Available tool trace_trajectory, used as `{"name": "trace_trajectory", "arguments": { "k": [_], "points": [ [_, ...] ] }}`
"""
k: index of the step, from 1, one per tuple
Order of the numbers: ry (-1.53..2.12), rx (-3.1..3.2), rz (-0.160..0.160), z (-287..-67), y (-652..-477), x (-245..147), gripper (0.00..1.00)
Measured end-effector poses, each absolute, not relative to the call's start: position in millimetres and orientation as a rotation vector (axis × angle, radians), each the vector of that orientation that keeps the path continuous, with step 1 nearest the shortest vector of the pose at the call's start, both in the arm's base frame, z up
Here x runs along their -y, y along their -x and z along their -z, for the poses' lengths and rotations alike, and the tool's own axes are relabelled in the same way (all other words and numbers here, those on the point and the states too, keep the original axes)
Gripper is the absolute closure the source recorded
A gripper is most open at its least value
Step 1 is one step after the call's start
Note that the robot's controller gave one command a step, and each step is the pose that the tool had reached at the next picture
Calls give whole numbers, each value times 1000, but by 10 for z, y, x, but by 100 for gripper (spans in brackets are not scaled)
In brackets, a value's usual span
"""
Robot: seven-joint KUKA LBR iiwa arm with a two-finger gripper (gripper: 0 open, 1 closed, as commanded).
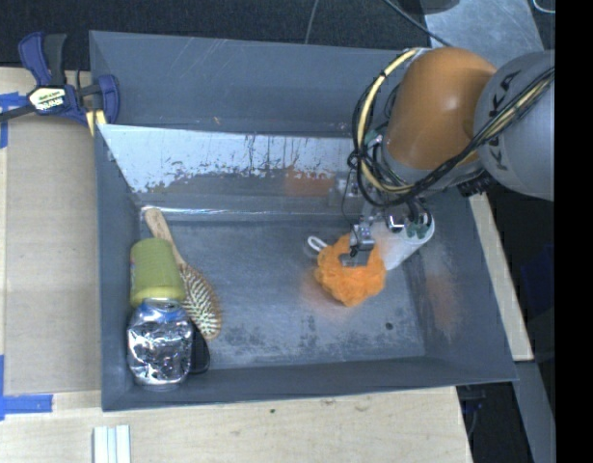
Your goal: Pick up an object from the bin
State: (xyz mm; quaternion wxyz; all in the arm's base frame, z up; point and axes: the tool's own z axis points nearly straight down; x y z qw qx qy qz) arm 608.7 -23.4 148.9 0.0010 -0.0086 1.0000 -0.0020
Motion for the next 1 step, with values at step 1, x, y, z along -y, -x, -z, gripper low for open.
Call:
{"name": "trace_trajectory", "arguments": {
  "k": [1],
  "points": [
    [-90,-3122,5,-1058,-5995,605,0]
  ]
}}
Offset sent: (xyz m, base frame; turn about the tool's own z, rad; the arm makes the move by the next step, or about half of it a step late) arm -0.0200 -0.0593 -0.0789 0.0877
